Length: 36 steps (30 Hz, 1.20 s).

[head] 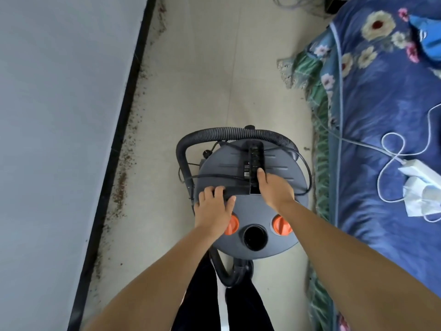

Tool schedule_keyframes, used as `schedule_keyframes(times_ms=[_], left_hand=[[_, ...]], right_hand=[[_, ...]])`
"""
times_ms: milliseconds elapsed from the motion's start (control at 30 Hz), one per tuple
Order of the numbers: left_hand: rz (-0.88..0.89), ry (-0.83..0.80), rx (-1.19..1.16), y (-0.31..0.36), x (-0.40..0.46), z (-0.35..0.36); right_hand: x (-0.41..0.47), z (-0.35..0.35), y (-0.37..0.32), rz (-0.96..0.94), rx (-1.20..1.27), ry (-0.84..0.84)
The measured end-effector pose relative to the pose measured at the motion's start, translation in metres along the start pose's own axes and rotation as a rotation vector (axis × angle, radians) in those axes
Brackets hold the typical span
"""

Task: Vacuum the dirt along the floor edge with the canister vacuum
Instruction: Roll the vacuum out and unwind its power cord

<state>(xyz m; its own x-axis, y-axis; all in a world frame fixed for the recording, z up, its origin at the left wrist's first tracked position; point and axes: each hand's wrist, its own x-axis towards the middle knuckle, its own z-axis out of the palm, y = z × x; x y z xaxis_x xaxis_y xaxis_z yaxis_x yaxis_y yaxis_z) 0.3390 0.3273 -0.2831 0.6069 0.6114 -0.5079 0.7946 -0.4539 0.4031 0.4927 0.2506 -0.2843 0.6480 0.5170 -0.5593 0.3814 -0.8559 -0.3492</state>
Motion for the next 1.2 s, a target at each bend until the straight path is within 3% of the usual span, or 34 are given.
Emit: schedule_keyframes(times_ms=[100,200,333,500,600,700,767,1000,1200], left_hand=[[0.263,0.131,0.100,0.002,0.021,-0.017],[0.435,0.060,0.221,0.013,0.054,-0.025],[0.458,-0.122,0.509,0.027,0.100,-0.028],[0.477,-0.024,0.572,0.040,0.123,-0.040],[0.464,-0.119,0.553,0.028,0.117,-0.053],[0.382,-0.226,0.431,0.004,0.097,-0.070],[0.300,-0.174,0.317,-0.017,0.081,-0.084],[0.013,0.308,-0.318,-0.080,0.025,-0.164],[0.000,0.701,-0.780,-0.089,-0.031,-0.258]], right_hand=[[0.002,0.000,0.002,-0.008,0.014,-0.006],[0.005,-0.001,0.004,0.002,0.045,-0.014],[0.008,0.001,0.009,-0.002,0.086,-0.018],[0.005,0.002,0.015,-0.041,0.111,0.188],[-0.004,-0.008,0.021,0.030,0.216,0.303],[-0.011,-0.020,0.021,0.070,0.284,0.372],[-0.014,-0.028,0.014,0.081,0.303,0.375],[-0.031,-0.049,-0.045,-0.009,0.324,0.381],[-0.057,-0.066,-0.097,-0.105,0.384,0.307]])
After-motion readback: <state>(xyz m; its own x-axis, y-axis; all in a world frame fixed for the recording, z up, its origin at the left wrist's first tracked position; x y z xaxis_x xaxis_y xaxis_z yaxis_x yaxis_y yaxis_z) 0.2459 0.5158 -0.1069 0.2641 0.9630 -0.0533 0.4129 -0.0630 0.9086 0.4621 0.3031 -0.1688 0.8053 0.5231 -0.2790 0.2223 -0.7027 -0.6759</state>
